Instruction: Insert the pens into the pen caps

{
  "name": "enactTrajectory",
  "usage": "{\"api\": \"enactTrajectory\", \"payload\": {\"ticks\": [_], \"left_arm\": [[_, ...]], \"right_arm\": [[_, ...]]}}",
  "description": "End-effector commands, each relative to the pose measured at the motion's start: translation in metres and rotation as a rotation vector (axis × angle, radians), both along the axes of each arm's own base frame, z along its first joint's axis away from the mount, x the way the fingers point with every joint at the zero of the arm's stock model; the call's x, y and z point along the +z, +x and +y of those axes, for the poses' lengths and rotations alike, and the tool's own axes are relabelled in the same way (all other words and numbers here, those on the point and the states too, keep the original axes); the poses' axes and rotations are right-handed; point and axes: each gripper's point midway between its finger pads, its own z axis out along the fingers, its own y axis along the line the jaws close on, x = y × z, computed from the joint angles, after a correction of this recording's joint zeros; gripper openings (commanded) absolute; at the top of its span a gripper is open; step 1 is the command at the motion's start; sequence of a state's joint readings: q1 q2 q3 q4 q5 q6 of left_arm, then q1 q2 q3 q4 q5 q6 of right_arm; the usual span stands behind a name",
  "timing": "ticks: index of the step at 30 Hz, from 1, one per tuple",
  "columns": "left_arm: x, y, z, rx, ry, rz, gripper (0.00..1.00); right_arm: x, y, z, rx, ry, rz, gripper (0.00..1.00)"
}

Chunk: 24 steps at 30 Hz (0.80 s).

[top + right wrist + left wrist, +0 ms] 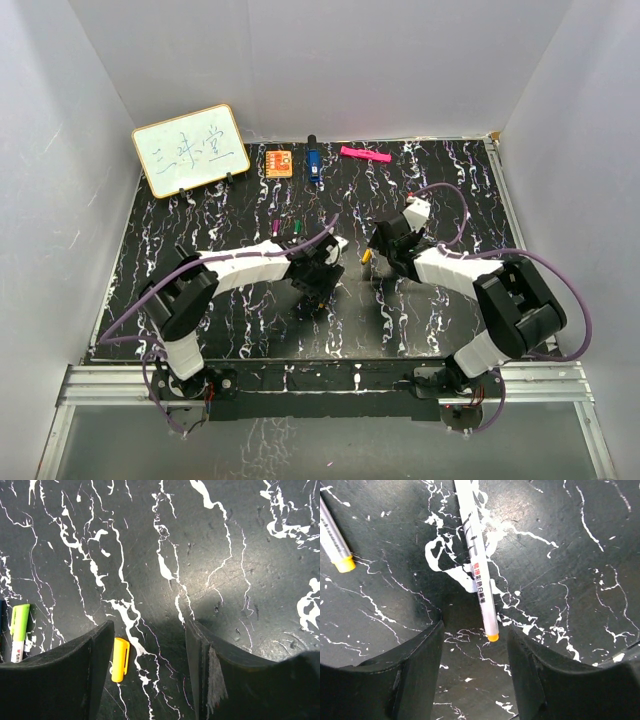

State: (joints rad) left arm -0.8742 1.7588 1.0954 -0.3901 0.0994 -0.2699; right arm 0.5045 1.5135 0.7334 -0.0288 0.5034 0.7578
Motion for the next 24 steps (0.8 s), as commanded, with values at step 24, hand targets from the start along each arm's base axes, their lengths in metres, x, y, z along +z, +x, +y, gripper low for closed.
{"api": "enactTrajectory", "payload": {"ticks": [24], "left_arm": [[-0.076, 0.011, 0.041, 0.010, 0.374, -0.061, 0.20]], "right_arm": [[0.006, 0.008, 0.019, 0.032, 0.095, -0.030, 0.49]]}}
